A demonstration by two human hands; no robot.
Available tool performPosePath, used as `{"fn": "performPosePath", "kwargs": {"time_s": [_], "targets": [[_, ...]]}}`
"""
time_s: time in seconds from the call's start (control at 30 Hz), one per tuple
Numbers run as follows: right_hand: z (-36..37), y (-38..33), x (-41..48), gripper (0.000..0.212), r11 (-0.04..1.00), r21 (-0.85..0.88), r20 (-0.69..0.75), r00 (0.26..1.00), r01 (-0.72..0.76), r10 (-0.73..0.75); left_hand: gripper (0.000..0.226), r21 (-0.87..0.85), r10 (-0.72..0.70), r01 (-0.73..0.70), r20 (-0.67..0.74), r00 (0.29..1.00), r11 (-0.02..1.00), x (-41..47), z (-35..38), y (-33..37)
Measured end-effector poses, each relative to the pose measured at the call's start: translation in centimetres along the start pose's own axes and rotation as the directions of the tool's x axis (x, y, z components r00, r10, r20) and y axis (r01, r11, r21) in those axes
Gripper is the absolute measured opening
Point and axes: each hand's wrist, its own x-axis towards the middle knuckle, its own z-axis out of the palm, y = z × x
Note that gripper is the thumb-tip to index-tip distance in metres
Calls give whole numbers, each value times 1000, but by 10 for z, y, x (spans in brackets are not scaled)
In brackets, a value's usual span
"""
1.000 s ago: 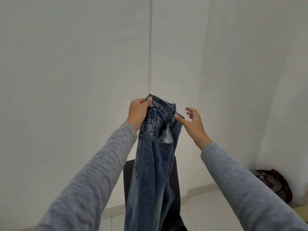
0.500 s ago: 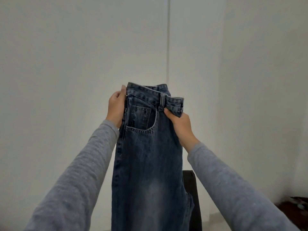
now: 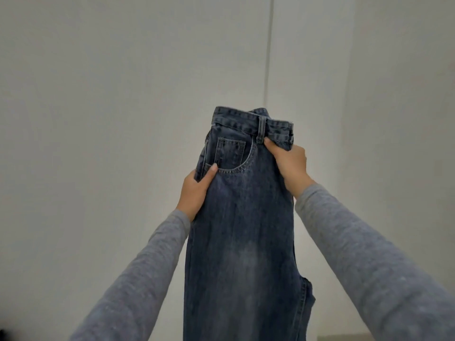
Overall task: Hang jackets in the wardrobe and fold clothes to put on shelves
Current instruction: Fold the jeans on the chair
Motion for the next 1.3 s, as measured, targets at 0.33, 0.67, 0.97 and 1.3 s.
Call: {"fn": "performPosePath", "kwargs": {"time_s": [0.33, 0.67, 0.97, 1.3], "targets": [[-66, 50, -26, 70, 884, -312, 581, 667, -348, 467, 26, -389, -229, 114, -262, 938, 914, 27, 46, 30], [-48, 53, -28, 32, 925, 37, 223, 906, -377, 360, 27, -260, -502, 502, 74, 862, 825, 32, 10, -9], [-44, 65, -31, 35, 936, 86, 38, 940, -342, 340, 48, -68, -477, 535, 370, 797, 842, -47, -13, -82], [-88, 72, -26, 29, 953, 130, -241, 924, -274, 298, 83, -99, -447, 758, 756, 479, 644, -103, 30, -137]]}}
